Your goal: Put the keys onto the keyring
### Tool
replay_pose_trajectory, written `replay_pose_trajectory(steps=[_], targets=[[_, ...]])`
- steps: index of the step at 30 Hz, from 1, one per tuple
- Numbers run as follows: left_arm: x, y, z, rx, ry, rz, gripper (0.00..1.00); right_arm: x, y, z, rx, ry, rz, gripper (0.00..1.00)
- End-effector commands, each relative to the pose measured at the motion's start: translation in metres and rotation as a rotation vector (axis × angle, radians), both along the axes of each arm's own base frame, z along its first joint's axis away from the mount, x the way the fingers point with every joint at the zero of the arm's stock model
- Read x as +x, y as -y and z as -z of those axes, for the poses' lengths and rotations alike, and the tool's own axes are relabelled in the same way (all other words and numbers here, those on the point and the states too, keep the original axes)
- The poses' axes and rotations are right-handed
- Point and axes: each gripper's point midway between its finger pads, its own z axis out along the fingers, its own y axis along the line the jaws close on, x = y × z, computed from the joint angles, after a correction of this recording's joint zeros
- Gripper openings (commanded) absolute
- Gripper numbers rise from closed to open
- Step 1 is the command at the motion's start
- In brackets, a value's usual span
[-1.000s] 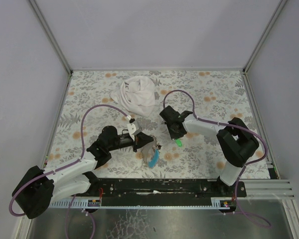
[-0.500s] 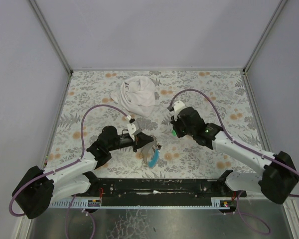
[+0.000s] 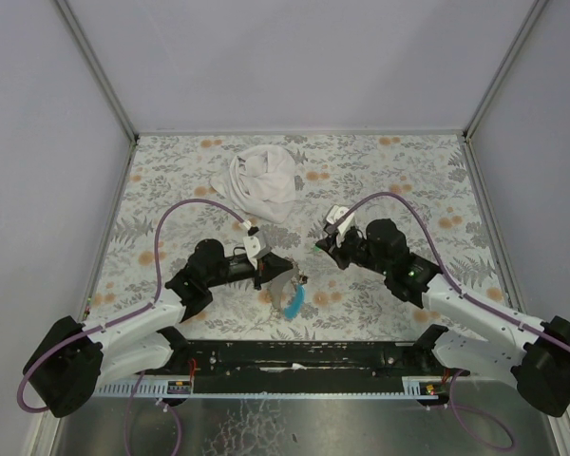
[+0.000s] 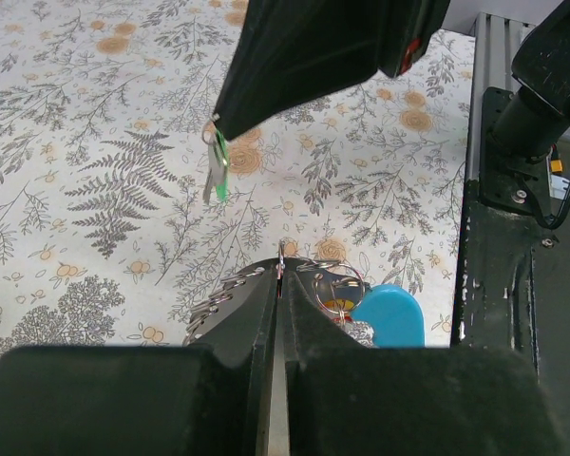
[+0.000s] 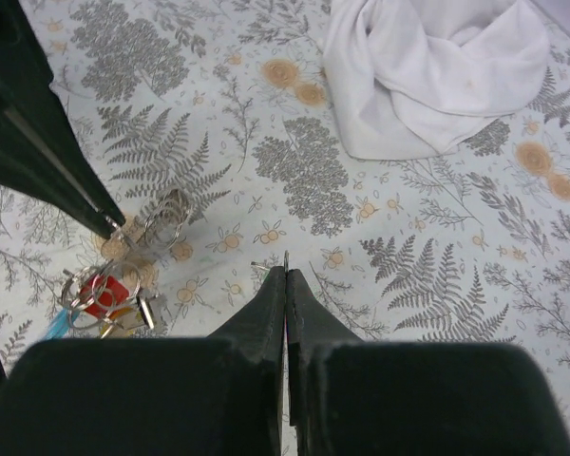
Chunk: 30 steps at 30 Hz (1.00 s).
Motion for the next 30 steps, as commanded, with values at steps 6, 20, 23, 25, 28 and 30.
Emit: replay_pose_trajectory(steps=[6, 20, 23, 25, 28, 30], targets=[[-0.005, 0.005, -0.012, -0.025, 0.067, 0.054, 0.0, -0.043, -0.023, -0.014, -0.024, 0.162, -0.382, 0.0], [-0.019, 0.008, -0.008, -0.03, 0.07, 0.14, 0.0, -0.074, -0.029, -0.014, -0.044, 0.15, -0.594, 0.0], [-0.02, 0.008, -0.009, -0.032, 0.07, 0.146, 0.0, -0.074, -0.029, -0.011, -0.048, 0.144, -0.595, 0.0], [-0.021, 0.009, -0.008, -0.032, 0.067, 0.155, 0.0, -0.073, -0.03, -0.011, -0.047, 0.143, -0.593, 0.0], [-0.022, 0.01, -0.007, -0.031, 0.061, 0.162, 0.0, -0.072, -0.031, -0.01, -0.044, 0.139, -0.593, 0.0], [-0.022, 0.01, -0.008, -0.032, 0.061, 0.165, 0.0, -0.072, -0.033, -0.011, -0.04, 0.143, -0.596, 0.0]])
